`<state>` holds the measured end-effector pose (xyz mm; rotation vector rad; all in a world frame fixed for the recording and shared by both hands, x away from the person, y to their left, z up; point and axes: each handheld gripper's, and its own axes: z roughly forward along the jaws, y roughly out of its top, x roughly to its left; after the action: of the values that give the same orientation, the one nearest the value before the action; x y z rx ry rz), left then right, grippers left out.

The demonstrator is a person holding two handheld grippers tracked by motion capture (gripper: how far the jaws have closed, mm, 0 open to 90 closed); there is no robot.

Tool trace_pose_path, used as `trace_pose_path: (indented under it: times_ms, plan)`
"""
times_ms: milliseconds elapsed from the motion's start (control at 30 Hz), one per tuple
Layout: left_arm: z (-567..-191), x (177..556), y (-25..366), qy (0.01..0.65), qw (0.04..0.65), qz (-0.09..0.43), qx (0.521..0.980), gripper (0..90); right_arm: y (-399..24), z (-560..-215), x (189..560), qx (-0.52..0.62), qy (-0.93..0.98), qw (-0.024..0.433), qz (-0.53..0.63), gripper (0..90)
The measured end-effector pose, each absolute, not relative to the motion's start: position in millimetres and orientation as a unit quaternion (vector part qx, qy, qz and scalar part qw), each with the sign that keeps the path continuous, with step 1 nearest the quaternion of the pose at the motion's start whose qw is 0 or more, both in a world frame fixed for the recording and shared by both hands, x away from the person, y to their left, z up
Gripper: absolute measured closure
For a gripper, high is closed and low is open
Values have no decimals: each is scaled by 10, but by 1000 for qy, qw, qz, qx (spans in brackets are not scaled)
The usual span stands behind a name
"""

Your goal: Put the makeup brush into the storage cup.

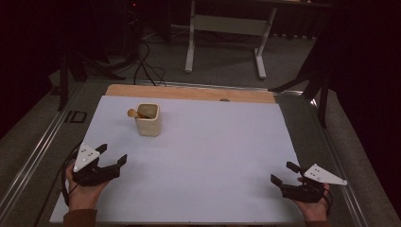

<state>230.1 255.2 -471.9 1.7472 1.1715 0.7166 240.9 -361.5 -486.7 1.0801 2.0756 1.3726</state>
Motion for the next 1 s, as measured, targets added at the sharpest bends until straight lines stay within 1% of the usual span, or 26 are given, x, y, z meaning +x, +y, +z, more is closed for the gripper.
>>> trace_pose_path:
  times_ms: [167,233,467,700,1000]
  plan:
    - [-4754,2242,2544,474,439,288,707,200,-3614,-4864,2407,388,748,213,494,133]
    - [-4774,2194,2530,472,426,290,715,193,-3621,-4857,2400,388,747,214,496,133]
    - [-4776,2110,2538,473,429,295,711,186,-3633,-4846,2380,389,745,217,497,118]
    - [-4765,2133,2563,482,427,300,704,150,-3626,-4836,2362,384,746,219,498,109]
    - [-4782,2177,2585,493,428,301,695,149,-3632,-4831,2338,382,747,220,497,102]
